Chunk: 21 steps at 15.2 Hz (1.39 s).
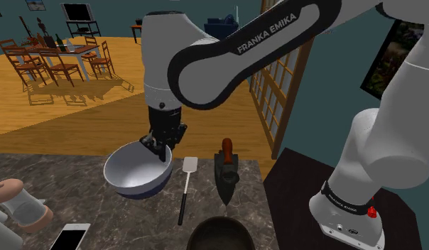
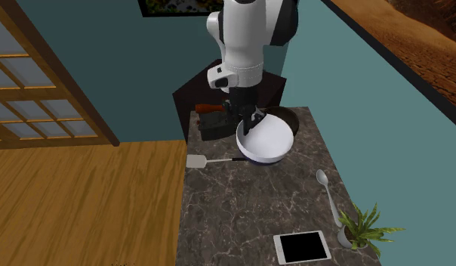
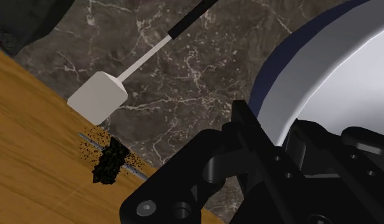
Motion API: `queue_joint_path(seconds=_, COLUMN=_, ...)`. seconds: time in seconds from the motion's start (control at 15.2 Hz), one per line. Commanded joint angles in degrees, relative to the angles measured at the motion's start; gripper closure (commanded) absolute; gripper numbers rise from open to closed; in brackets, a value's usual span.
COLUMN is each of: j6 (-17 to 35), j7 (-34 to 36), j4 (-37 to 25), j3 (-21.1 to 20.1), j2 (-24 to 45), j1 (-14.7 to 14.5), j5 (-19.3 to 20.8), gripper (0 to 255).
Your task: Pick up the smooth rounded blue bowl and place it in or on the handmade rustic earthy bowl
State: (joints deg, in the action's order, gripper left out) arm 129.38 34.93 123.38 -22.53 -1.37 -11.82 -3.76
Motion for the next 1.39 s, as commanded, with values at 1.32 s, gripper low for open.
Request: queue_joint_path(seconds=1.32, j6=-4.7, j7=5.5, j4=32.3, j3=-4.6, j2=-39.0, j1=-14.7, j5=-17.8, gripper=255)
